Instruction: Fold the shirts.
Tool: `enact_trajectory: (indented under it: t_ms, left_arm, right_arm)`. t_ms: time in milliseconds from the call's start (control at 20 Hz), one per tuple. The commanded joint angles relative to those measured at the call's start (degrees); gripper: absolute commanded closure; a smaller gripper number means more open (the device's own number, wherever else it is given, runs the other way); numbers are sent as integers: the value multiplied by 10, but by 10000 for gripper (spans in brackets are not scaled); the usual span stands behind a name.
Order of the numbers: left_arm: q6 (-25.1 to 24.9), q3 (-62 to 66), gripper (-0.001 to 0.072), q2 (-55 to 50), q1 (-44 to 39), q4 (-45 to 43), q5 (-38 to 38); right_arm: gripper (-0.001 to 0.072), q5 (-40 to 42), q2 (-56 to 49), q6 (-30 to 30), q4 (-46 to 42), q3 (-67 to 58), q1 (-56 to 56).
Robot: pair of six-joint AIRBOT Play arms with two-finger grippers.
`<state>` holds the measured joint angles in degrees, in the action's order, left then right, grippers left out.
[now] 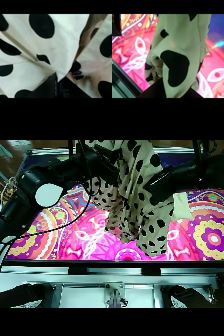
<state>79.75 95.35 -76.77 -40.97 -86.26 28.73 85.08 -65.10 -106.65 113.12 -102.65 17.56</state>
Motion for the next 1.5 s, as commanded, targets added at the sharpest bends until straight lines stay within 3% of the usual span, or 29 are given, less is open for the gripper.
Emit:
enact_trajectory:
  t_ms: [0,250,600,850,1000,1300,1450]
  left_arm:
    - [-2,3,661,-1,8,-35,2]
    - [-13,26,662,67,33,-115,68]
    - [-14,101,662,103,26,-113,40]
    - [41,144,663,104,20,-101,38]
    - [33,144,663,110,13,-102,115]
    - [35,143,660,109,20,-121,376]
    - [26,138,658,85,19,-26,437]
  right_arm:
    - [641,27,0,0,-19,0,0]
    - [641,52,0,-1,-57,0,0]
    - [642,54,-15,4,-34,0,1]
    - [641,51,-29,10,-40,0,20]
    - [641,42,-31,10,-45,0,19]
    - [641,5,-30,9,-40,0,19]
    - [642,-35,-30,7,-21,0,20]
